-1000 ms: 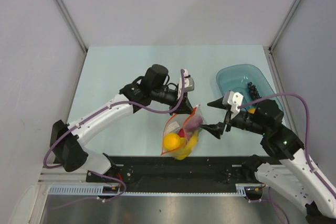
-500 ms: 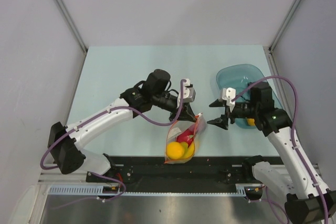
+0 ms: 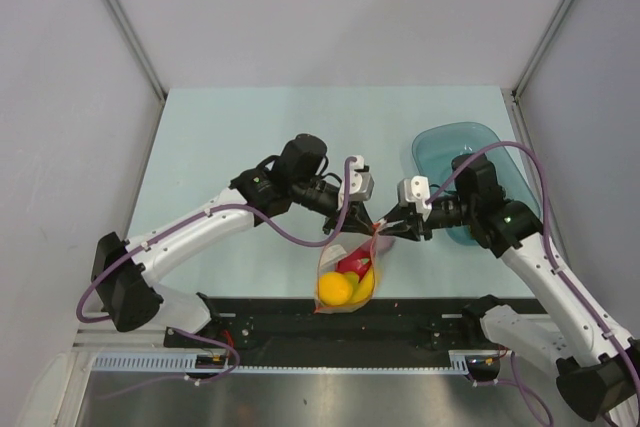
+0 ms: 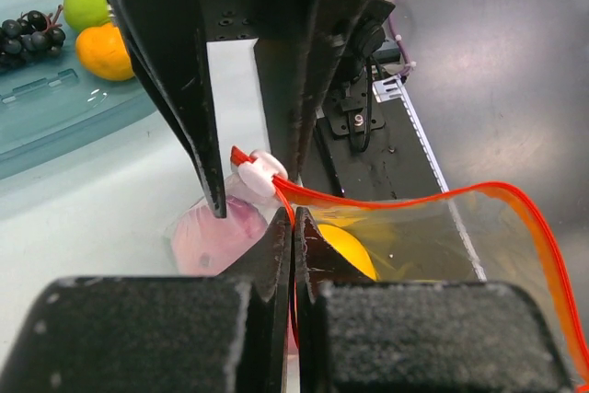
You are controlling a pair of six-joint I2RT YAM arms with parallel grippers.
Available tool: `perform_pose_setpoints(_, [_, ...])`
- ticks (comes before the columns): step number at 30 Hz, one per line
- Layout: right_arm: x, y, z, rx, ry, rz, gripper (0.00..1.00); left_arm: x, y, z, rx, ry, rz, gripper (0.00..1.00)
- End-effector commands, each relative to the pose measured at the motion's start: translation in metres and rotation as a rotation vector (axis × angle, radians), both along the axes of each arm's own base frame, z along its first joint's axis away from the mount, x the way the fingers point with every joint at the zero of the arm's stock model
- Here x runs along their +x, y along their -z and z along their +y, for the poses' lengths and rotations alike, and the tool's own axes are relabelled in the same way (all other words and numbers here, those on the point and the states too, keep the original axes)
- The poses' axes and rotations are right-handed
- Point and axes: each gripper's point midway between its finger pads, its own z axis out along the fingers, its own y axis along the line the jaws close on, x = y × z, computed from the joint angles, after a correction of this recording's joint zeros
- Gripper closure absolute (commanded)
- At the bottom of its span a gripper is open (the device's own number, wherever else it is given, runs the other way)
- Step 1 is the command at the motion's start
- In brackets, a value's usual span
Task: Place the food in the zip-top bag and seal the zipper
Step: Zip the zipper food storage bag at the center of the board.
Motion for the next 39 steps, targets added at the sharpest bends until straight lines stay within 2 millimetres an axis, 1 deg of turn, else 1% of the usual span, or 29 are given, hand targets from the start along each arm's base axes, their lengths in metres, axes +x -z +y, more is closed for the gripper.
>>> perform_pose_setpoints(1, [0.011, -0.023, 0.006, 0.036, 0.009, -0.066, 0.76, -0.011, -0.012, -0.002, -0.051, 0.075, -0.040, 1.00])
perform_pose_setpoints(2, [0.010, -0.024, 0.006, 0.038, 0.008, -0.069, 0.81, -0.010, -0.012, -0.001, -0.051, 0.071, -0.042, 1.00])
perform_pose_setpoints(3, [0.010, -0.024, 0.006, 0.040, 0.008, -0.067, 0.93, -0.010, -0.010, -0.002, -0.044, 0.062, -0.040, 1.00])
perform_pose_setpoints(4, [0.010, -0.026, 0.007, 0.046, 0.013, -0.065, 1.00, -0.008, -0.009, -0.002, -0.040, 0.051, -0.040, 0.99])
perform_pose_setpoints(7, [0.008, -0.029, 0.006, 0.054, 0.016, -0.077, 1.00, 0.001, -0.008, -0.002, -0.012, -0.025, -0.026, 0.83])
perform_pose_setpoints(8, [0.008, -0.028, 0.005, 0.053, 0.024, -0.078, 1.00, 0.004, -0.007, 0.000, -0.004, -0.049, -0.023, 0.65])
perform_pose_setpoints(9, [0.006, -0.029, 0.004, 0.056, 0.024, -0.086, 1.00, 0.006, -0.005, 0.002, 0.011, -0.082, 0.007, 0.58])
perform_pose_setpoints(11, [0.005, -0.029, 0.002, 0.052, 0.031, -0.090, 1.00, 0.018, -0.017, 0.011, -0.017, -0.162, -0.023, 0.50])
perform_pose_setpoints(12, [0.004, -0.029, 0.002, 0.052, 0.033, -0.089, 1.00, 0.021, -0.020, 0.016, -0.024, -0.205, -0.016, 0.46])
perform_pose_setpoints(13, [0.003, -0.028, 0.001, 0.049, 0.033, -0.084, 1.00, 0.032, -0.033, 0.023, -0.051, -0.288, -0.060, 0.42])
perform_pose_setpoints(14, [0.003, -0.029, 0.001, 0.048, 0.037, -0.081, 1.00, 0.035, -0.042, 0.024, -0.082, -0.314, -0.084, 0.40])
perform_pose_setpoints(15, [0.003, -0.029, 0.001, 0.047, 0.043, -0.069, 1.00, 0.036, -0.049, 0.026, -0.098, -0.331, -0.104, 0.40])
perform_pose_setpoints(16, [0.004, -0.028, 0.001, 0.043, 0.046, -0.062, 1.00, 0.032, -0.058, 0.026, -0.117, -0.331, -0.120, 0.39])
perform_pose_setpoints(17, [0.004, -0.028, 0.001, 0.041, 0.050, -0.059, 1.00, 0.036, -0.060, 0.026, -0.112, -0.372, -0.132, 0.39])
perform_pose_setpoints(18, [0.006, -0.029, 0.001, 0.040, 0.054, -0.055, 1.00, 0.034, -0.065, 0.025, -0.116, -0.373, -0.150, 0.39])
perform_pose_setpoints(19, [0.006, -0.028, 0.001, 0.036, 0.057, -0.044, 1.00, 0.028, -0.066, 0.020, -0.115, -0.369, -0.158, 0.39])
perform_pose_setpoints(21, [0.008, -0.028, 0.002, 0.035, 0.064, -0.035, 1.00, 0.033, -0.067, 0.015, -0.105, -0.407, -0.185, 0.38])
perform_pose_setpoints(22, [0.009, -0.027, 0.003, 0.030, 0.069, -0.014, 1.00, 0.024, -0.064, 0.010, -0.086, -0.386, -0.186, 0.37])
perform_pose_setpoints(23, [0.010, -0.029, 0.003, 0.031, 0.075, -0.012, 1.00, 0.027, -0.058, 0.006, -0.065, -0.391, -0.207, 0.37])
perform_pose_setpoints(24, [0.011, -0.030, 0.003, 0.031, 0.076, -0.008, 1.00, 0.025, -0.059, 0.003, -0.058, -0.390, -0.218, 0.36])
perform_pose_setpoints(25, [0.011, -0.031, 0.003, 0.031, 0.078, -0.007, 1.00, 0.017, -0.056, -0.002, -0.048, -0.370, -0.221, 0.36])
perform_pose_setpoints(27, [0.010, -0.032, 0.003, 0.036, 0.075, -0.017, 1.00, 0.019, -0.049, -0.007, -0.032, -0.384, -0.240, 0.36])
perform_pose_setpoints(28, [0.009, -0.032, 0.003, 0.039, 0.071, -0.024, 1.00, 0.016, -0.048, -0.012, -0.033, -0.382, -0.255, 0.38])
perform_pose_setpoints(30, [0.008, -0.033, 0.003, 0.043, 0.065, -0.027, 1.00, 0.019, -0.044, -0.017, -0.017, -0.381, -0.279, 0.43])
perform_pose_setpoints(31, [0.008, -0.033, 0.003, 0.044, 0.065, -0.029, 1.00, 0.021, -0.044, -0.019, -0.017, -0.387, -0.285, 0.51])
perform_pose_setpoints(33, [0.007, -0.033, 0.003, 0.044, 0.066, -0.025, 1.00, 0.024, -0.047, -0.021, -0.020, -0.395, -0.294, 0.59])
perform_pose_setpoints(34, [0.007, -0.033, 0.003, 0.042, 0.067, -0.025, 1.00, 0.024, -0.046, -0.021, -0.017, -0.392, -0.295, 0.65])
perform_pose_setpoints(37, [0.004, -0.030, 0.001, 0.035, 0.059, -0.032, 1.00, 0.023, -0.045, -0.019, -0.013, -0.390, -0.294, 0.79])
perform_pose_setpoints(39, [0.003, -0.029, 0.000, 0.033, 0.060, -0.043, 1.00, 0.022, -0.037, -0.016, 0.014, -0.395, -0.285, 0.83])
